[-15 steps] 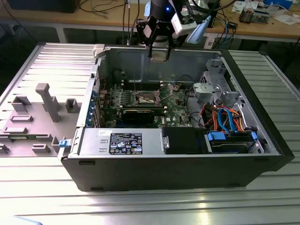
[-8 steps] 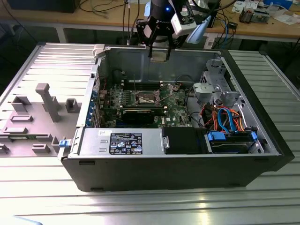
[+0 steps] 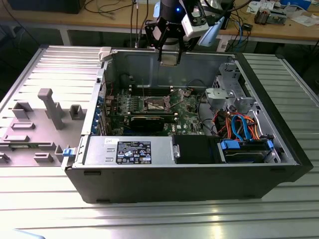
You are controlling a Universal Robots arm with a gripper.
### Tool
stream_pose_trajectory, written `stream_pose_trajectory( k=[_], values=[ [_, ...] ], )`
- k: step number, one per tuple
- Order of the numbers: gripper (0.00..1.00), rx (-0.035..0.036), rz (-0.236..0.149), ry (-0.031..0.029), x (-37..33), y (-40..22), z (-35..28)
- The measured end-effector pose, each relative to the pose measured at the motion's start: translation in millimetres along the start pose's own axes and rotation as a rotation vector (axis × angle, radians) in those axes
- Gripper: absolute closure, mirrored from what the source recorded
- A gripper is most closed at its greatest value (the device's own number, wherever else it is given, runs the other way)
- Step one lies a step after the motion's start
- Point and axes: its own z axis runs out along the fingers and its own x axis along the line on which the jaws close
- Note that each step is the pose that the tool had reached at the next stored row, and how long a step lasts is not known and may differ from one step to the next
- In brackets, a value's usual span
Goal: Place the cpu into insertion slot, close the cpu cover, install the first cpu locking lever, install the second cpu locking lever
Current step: 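Place the cpu into insertion slot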
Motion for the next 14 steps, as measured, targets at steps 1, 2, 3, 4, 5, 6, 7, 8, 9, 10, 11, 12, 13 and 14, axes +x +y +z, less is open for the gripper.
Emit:
stream_pose_trajectory(
  k=[1, 2, 3, 4, 5, 6, 7, 8, 9, 10, 11, 12, 13, 14],
  values=[
    [0.46, 0.0, 0.0, 0.0, 0.0, 0.0, 0.0],
    [0.46, 0.0, 0.0, 0.0, 0.0, 0.0, 0.0],
    [0.46, 0.0, 0.0, 0.0, 0.0, 0.0, 0.0],
    [0.46, 0.0, 0.0, 0.0, 0.0, 0.0, 0.0],
    [0.46, 0.0, 0.001, 0.0, 0.0, 0.0, 0.0],
    [0.46, 0.0, 0.001, -0.0001, 0.0, 0.0, 0.0],
    [0.46, -0.0001, 0.003, -0.0003, 0.0, 0.0, 0.0],
    [0.46, -0.0001, 0.006, -0.0005, 0.0, 0.0, 0.0],
    [0.46, -0.0002, 0.011, -0.001, 0.0, 0.0, 0.0],
    [0.46, -0.0003, 0.015, -0.0013, 0.0, 0.0, 0.0],
    [0.46, -0.0004, 0.019, -0.0017, 0.0, 0.0, 0.0],
    [0.46, -0.0004, 0.022, -0.0019, 0.0, 0.0, 0.0],
    [0.46, -0.0005, 0.025, -0.0023, 0.0, 0.0, 0.0],
    [0.46, -0.0005, 0.026, -0.0023, 0.0, 0.0, 0.0]
  ],
)
